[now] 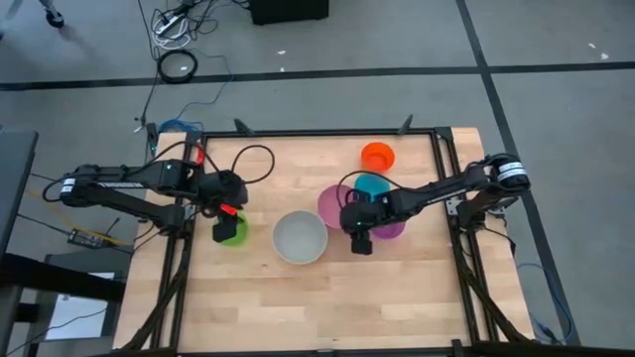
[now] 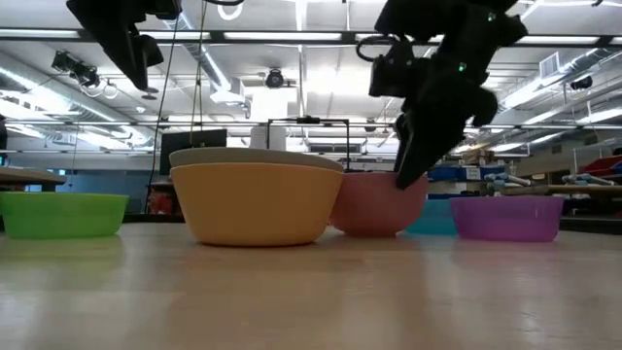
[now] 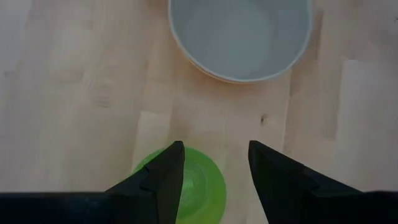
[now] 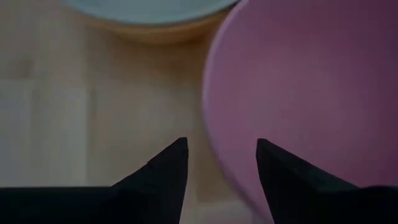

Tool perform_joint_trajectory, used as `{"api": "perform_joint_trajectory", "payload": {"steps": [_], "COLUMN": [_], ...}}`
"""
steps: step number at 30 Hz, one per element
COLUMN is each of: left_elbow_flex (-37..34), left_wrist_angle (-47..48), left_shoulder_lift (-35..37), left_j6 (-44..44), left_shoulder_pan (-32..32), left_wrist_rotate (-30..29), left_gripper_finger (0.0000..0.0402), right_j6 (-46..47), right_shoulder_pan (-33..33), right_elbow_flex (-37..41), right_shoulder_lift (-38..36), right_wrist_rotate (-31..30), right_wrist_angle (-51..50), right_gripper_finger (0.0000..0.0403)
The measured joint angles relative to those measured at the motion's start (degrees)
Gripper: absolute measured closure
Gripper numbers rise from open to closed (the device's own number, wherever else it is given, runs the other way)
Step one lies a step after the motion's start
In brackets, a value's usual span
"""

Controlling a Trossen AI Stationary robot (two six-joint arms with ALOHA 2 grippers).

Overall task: Nest bowls inside each other
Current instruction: Stack the pink bowl on top of the gray bowl

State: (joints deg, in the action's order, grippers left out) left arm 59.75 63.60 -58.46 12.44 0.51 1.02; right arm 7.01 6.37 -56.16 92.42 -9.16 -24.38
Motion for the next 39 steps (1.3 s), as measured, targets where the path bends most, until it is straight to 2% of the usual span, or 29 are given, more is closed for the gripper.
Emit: {"api": "perform_joint_trajectory", "payload": {"steps": [5,8,11,13,20,22,24,30,34,39], "left_elbow_flex": [0.00,0.00,0.00,0.00,0.00,0.00,0.00,0.00,0.00,0.00], "left_wrist_angle": [-0.03,-0.01,0.01,0.04,-0.15,-0.24,-0.89,-4.33,-6.44,-7.09], "left_shoulder_lift": [-0.02,0.00,0.00,0.00,0.00,-0.01,-0.01,0.00,0.00,-0.02], "left_j6": [0.01,0.03,0.04,0.04,0.05,0.06,0.06,-0.01,-0.06,-0.12], "left_shoulder_pan": [0.00,0.00,0.00,0.00,0.00,-0.01,0.00,0.00,-0.02,-0.02], "left_wrist_rotate": [-1.61,-2.66,-2.93,-2.95,-5.03,-5.80,-6.33,-8.68,-8.70,-8.70], "left_gripper_finger": [0.0213,0.0213,0.0213,0.0213,0.0213,0.0213,0.0213,0.0213,0.0213,0.0213], "right_j6": [-3.12,-4.74,-6.95,-7.86,-10.29,-10.92,-11.31,-11.79,-9.38,-7.07], "right_shoulder_pan": [-0.48,-0.93,-0.93,-0.57,1.08,1.34,1.69,3.54,4.53,5.50], "right_elbow_flex": [0.41,0.22,0.02,0.02,0.04,0.04,0.04,0.00,-0.02,0.00], "right_shoulder_lift": [2.17,2.22,1.36,0.59,-3.76,-5.73,-7.84,-10.26,-8.16,-5.08], "right_wrist_rotate": [-3.95,-4.44,-4.17,-4.40,-10.28,-10.33,-8.28,3.09,8.06,10.52], "right_wrist_angle": [1.91,1.41,1.25,1.08,3.01,5.46,10.09,24.69,29.82,31.96], "right_gripper_finger": [0.0250,0.0300,0.0372,0.0392,0.0400,0.0401,0.0401,0.0402,0.0402,0.0396]}}
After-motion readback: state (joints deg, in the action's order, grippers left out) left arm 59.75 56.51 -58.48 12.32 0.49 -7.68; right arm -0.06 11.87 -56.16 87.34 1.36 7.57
